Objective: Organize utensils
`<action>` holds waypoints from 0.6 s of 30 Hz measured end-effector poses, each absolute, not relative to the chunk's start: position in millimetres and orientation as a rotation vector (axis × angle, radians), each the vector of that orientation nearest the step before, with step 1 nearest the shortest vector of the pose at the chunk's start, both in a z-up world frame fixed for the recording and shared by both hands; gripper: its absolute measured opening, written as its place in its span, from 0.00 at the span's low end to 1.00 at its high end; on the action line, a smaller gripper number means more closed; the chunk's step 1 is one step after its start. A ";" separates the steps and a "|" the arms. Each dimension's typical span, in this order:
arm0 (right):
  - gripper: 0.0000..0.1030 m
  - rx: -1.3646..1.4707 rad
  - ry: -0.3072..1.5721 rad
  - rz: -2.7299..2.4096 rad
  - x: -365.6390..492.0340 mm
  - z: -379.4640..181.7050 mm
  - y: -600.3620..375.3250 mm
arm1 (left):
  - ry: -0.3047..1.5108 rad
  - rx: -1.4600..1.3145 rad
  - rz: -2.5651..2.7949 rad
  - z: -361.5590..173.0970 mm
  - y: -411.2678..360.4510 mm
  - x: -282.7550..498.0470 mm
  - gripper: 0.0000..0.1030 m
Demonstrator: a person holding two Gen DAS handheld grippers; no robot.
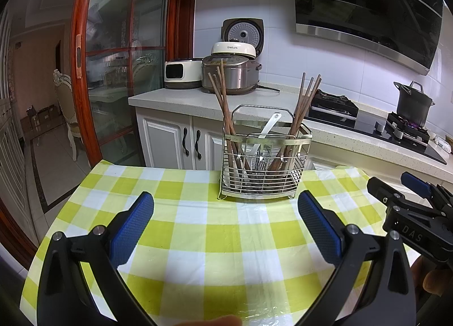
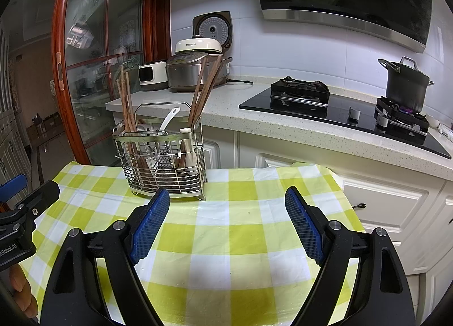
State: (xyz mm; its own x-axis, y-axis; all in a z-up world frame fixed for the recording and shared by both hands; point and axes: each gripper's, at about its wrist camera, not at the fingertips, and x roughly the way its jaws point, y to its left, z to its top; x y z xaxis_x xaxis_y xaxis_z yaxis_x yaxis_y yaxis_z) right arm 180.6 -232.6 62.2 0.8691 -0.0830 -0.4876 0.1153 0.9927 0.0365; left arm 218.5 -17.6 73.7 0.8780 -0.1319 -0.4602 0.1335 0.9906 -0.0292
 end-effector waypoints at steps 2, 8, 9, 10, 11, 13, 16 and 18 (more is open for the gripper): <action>0.76 0.066 0.507 -0.105 180.2 62.5 -232.9 | 0.479 0.004 -0.139 73.7 -17.7 218.4 0.96; 0.76 0.066 0.507 -0.105 180.3 62.6 -233.0 | 0.460 0.012 -0.150 74.9 -20.5 214.7 0.96; 0.76 0.067 0.508 -0.105 180.8 62.2 -232.8 | 0.459 0.014 -0.152 74.8 -21.3 214.1 0.96; 0.76 0.066 0.507 -0.105 180.5 62.5 -232.9 | 0.460 0.014 -0.153 74.7 -21.9 214.1 0.96; 0.76 0.066 0.508 -0.106 180.3 61.8 -233.2 | 0.458 0.012 -0.156 74.7 -22.2 213.8 0.96; 0.76 0.067 0.508 -0.105 180.0 60.8 -232.9 | 0.456 0.013 -0.155 74.3 -22.5 213.7 0.96; 0.76 0.068 0.507 -0.105 180.0 60.6 -232.9 | 0.455 0.012 -0.156 74.0 -22.7 213.9 0.96; 0.76 0.068 0.507 -0.106 180.2 60.2 -232.6 | 0.454 0.012 -0.154 74.1 -22.9 214.2 0.96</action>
State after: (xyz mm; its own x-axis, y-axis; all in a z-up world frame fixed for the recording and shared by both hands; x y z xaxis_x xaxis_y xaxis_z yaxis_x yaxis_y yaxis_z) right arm 180.2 -232.6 60.2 0.8687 -0.0840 -0.4881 0.1178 0.9923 0.0388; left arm 214.2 -22.9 74.1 0.8873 -0.1457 -0.4375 0.1511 0.9883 -0.0227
